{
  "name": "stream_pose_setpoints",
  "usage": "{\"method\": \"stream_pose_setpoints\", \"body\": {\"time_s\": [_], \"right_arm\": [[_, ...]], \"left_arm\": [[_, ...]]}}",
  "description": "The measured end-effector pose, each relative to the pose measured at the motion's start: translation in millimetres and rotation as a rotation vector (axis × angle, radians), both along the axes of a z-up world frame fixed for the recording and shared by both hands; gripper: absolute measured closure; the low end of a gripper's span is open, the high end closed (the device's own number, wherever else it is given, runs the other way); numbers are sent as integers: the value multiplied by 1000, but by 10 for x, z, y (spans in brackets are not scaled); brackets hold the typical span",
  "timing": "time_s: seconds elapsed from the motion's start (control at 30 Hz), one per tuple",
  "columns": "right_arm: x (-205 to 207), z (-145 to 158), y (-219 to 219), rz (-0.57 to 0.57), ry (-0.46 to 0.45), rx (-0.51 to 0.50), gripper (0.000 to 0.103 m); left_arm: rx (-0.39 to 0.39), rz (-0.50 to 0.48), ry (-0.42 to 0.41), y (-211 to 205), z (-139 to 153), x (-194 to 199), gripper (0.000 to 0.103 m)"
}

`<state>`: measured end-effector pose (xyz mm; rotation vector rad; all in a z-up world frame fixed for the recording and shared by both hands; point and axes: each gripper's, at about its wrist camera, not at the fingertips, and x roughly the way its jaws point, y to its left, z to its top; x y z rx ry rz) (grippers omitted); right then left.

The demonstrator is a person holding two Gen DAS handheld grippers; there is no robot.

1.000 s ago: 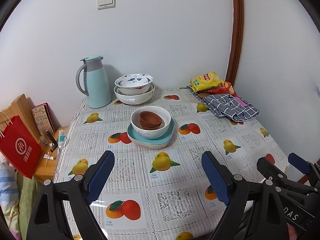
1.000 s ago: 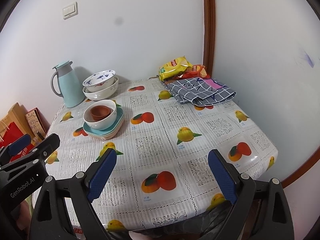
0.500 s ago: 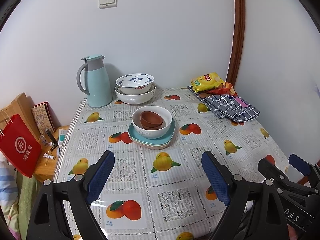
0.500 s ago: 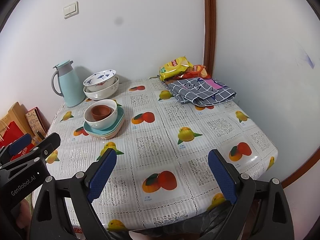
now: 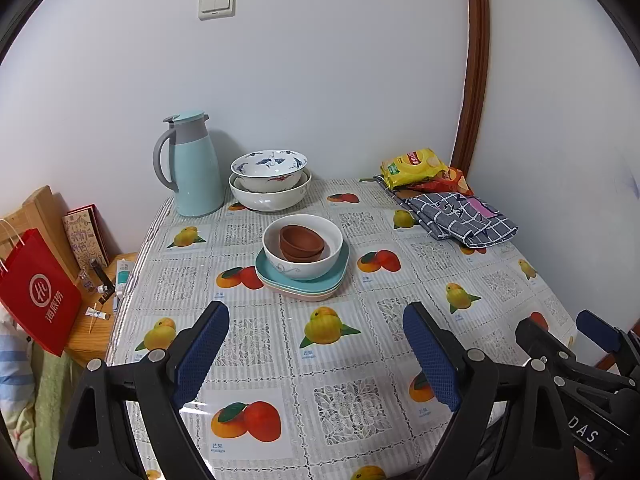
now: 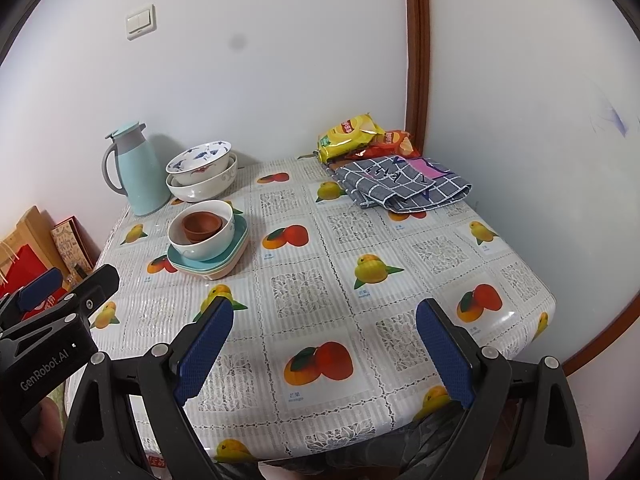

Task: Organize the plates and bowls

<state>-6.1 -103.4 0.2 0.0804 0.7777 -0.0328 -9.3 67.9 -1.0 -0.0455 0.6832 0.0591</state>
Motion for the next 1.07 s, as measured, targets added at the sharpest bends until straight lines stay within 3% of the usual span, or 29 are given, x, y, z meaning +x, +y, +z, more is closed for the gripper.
{"method": "stream_pose_setpoints", "body": {"time_s": [1.07], "right_arm": [[-12, 22, -10, 5, -11, 0, 11]], "left_arm": [[-6, 4, -17, 1, -24, 19, 14]]}}
